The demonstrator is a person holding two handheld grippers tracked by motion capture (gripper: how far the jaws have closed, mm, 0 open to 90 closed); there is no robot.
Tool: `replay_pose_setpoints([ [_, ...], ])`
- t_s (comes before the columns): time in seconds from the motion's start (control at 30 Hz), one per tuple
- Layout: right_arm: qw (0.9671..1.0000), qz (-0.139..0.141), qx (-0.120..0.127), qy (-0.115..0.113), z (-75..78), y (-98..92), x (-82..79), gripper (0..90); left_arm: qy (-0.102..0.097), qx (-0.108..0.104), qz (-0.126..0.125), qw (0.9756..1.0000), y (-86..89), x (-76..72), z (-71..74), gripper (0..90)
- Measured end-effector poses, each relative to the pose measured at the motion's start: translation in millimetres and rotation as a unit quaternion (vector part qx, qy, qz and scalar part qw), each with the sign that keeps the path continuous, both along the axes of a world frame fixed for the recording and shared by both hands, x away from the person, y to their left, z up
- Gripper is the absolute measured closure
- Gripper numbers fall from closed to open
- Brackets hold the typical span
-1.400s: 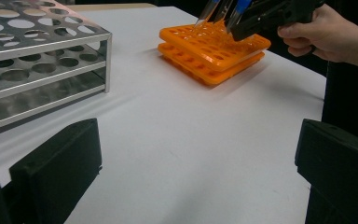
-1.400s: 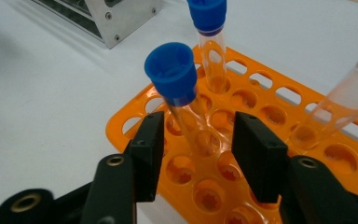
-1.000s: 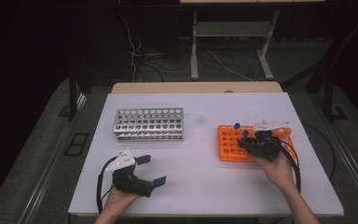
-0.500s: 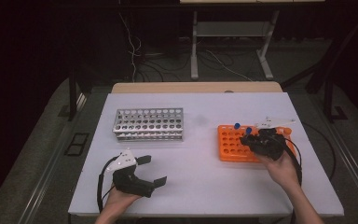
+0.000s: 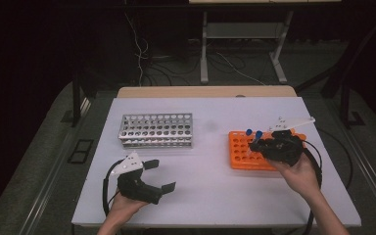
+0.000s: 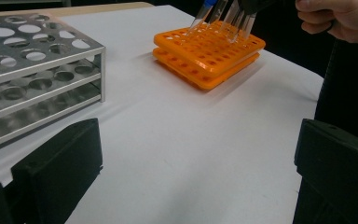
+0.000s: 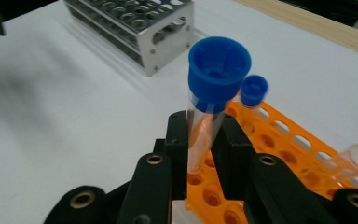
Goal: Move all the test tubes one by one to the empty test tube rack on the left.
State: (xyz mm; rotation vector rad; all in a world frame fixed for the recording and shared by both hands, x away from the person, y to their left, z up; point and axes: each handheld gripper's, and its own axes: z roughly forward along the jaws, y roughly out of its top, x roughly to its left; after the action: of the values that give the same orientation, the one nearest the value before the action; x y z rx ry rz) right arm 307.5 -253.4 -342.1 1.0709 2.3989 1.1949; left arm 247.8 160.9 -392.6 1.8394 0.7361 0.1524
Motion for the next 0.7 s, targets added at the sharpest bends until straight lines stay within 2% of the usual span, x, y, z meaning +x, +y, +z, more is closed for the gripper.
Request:
replay_pose_setpoints([
  [0.33,0.9990,0.045,-0.006,0.005,11.3,22.2,-1.5,76.1,-0.003,0.018,-0.016,0.9997,-3.1,9.6,18.3,0.0],
  [0.43,0.9977,0.066,-0.012,0.005,13.8,35.6,-1.6,76.1,-0.002,0.026,-0.027,0.9993,-5.7,14.4,26.6,0.0],
  [0.7,0.9953,0.095,-0.019,0.010,15.2,55.7,1.2,76.1,-0.003,0.036,-0.042,0.9985,-9.8,22.0,38.7,0.0],
])
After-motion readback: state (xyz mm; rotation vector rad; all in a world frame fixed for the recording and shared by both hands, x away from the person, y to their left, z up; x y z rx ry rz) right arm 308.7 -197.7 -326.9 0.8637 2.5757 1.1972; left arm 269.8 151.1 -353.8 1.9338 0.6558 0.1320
